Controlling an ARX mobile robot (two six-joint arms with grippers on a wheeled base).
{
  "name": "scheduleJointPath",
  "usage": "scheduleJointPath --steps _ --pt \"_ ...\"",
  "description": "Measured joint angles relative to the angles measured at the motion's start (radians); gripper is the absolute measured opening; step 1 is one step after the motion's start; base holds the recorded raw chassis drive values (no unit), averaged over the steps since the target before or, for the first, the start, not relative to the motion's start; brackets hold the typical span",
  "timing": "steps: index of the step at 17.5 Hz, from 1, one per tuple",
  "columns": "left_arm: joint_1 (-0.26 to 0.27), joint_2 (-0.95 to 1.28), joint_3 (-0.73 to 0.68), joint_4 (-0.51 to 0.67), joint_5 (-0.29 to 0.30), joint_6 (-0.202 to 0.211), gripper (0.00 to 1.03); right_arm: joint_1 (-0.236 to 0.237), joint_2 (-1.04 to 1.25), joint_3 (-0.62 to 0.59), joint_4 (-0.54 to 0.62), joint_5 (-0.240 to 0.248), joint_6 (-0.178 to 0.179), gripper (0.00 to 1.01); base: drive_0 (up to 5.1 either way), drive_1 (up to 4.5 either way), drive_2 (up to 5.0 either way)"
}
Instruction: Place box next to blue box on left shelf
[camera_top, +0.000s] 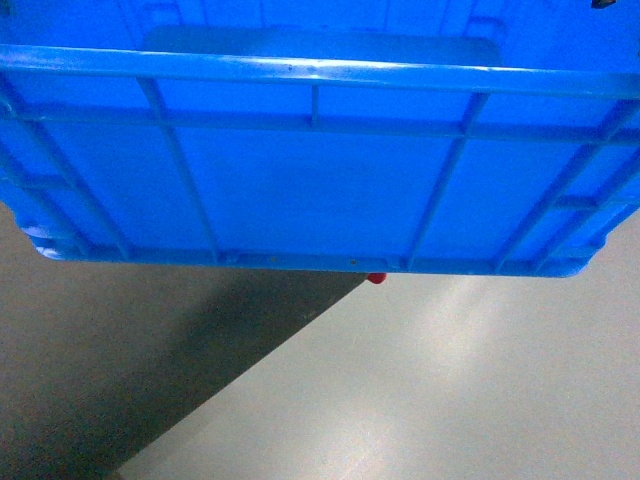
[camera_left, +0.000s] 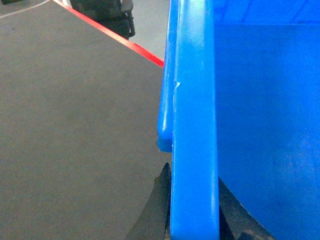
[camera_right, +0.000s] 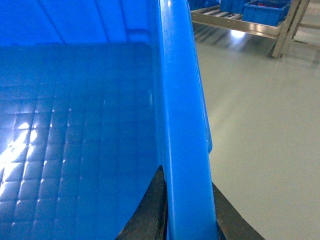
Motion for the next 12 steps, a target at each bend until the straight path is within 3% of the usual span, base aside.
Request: scheduleJointPath --steps 12 --pt "0.0 0.0 0.0 0.0 0.0 0.0 0.09 0.0 0.0 0.0 -0.001 0.001 -0.002 0.1 -1.4 -1.43 -1.4"
